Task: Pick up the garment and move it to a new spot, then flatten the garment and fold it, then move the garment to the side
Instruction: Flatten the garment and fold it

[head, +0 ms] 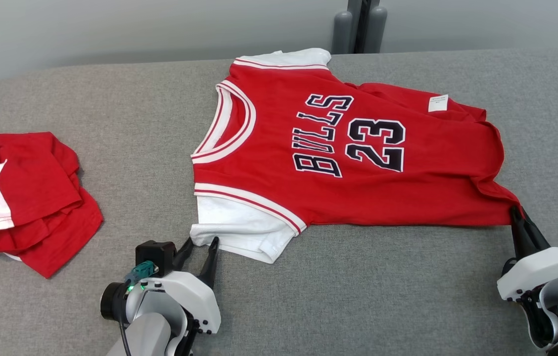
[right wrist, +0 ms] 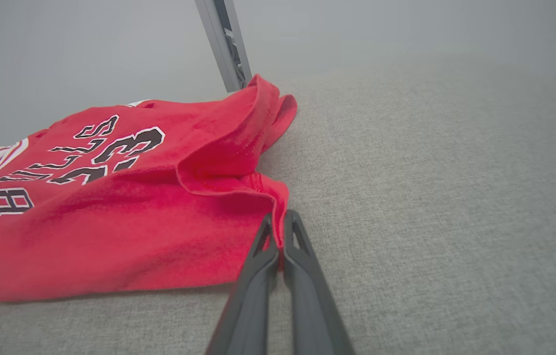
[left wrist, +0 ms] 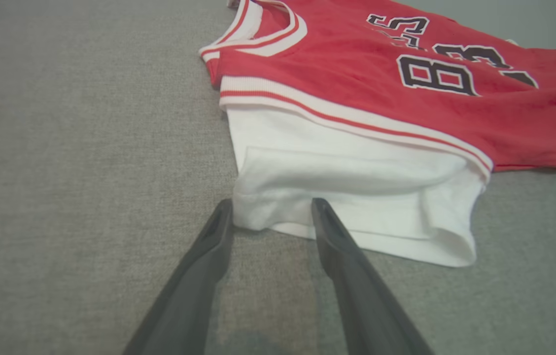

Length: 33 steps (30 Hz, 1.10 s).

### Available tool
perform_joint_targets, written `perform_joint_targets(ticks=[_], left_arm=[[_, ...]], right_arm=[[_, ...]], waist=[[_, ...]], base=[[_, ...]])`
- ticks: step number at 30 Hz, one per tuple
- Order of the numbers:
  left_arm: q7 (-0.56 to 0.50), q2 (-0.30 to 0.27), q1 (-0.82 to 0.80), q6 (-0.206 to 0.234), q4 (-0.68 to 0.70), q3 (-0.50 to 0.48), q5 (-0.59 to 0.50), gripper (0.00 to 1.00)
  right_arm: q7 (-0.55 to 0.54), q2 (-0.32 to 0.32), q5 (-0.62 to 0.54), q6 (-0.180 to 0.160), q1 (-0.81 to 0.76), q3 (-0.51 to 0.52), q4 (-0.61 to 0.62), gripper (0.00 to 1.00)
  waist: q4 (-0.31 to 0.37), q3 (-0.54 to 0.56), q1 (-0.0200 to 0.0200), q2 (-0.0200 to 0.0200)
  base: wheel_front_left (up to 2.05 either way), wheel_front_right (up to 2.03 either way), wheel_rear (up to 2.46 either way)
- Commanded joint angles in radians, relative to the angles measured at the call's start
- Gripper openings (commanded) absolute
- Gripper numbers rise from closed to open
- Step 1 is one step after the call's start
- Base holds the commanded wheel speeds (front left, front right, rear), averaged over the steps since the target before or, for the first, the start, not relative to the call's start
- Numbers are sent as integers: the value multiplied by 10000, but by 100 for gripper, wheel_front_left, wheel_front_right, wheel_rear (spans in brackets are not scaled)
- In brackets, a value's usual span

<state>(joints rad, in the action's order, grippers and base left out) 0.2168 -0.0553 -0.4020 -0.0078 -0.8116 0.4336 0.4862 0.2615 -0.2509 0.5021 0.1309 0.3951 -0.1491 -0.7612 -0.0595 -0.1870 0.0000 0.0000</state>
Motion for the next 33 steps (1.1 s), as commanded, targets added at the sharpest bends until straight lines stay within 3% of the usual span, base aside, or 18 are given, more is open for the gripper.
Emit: perform_joint_targets(ticks=[1, 4, 5, 8, 14, 19, 25, 30, 33], left_arm=[[-50, -68, -93, -105, -53, 50, 84, 0], [-310, -60, 65, -330, -112, 97, 254, 0], [-693, -43, 216, -632, -61, 145, 533, 0], [-1115, -26, 399, -974, 351, 96, 1126, 0], [-1617, -330, 747, -1224, 1934, -64, 2342, 0], [-1733, -807, 1084, -1242, 4053, -587, 3542, 0], [-2038, -978, 1124, -1237, 6264, -1234, 4808, 0], [-1865, -1080, 866, -935, 7285, -1520, 4679, 0], [-1807, -1081, 1053, -746, 7462, -1428, 4482, 0]], right_arm=[[50, -54, -14, -3, -80, 31, -36, 0], [50, -59, -37, -3, -152, 60, -63, 0], [51, -60, -63, -3, -179, 106, -79, 0], [50, -49, -108, -3, -244, 145, -78, 0], [50, -190, -217, -3, -276, 290, 87, 0], [52, -289, -3, -3, 12, 343, 581, 0], [-358, -538, 377, -3, 725, -87, 1238, 0], [-319, -592, 774, -3, 1447, 283, 1649, 0], [-391, -557, 433, -1, 1406, 341, 1386, 0]], waist=[[-64, 100, 0, 0], [-109, 204, 0, 0], [-136, 332, 0, 0], [-139, 541, 0, 0], [-101, 885, 0, 0], [12, 1147, 0, 0], [118, 1313, 0, 0], [223, 1414, 0, 0], [210, 1425, 0, 0]], base=[[0, 0, 0], [0, 0, 0], [0, 0, 0], [0, 0, 0], [0, 0, 0], [0, 0, 0], [0, 0, 0], [0, 0, 0], [0, 0, 0]])
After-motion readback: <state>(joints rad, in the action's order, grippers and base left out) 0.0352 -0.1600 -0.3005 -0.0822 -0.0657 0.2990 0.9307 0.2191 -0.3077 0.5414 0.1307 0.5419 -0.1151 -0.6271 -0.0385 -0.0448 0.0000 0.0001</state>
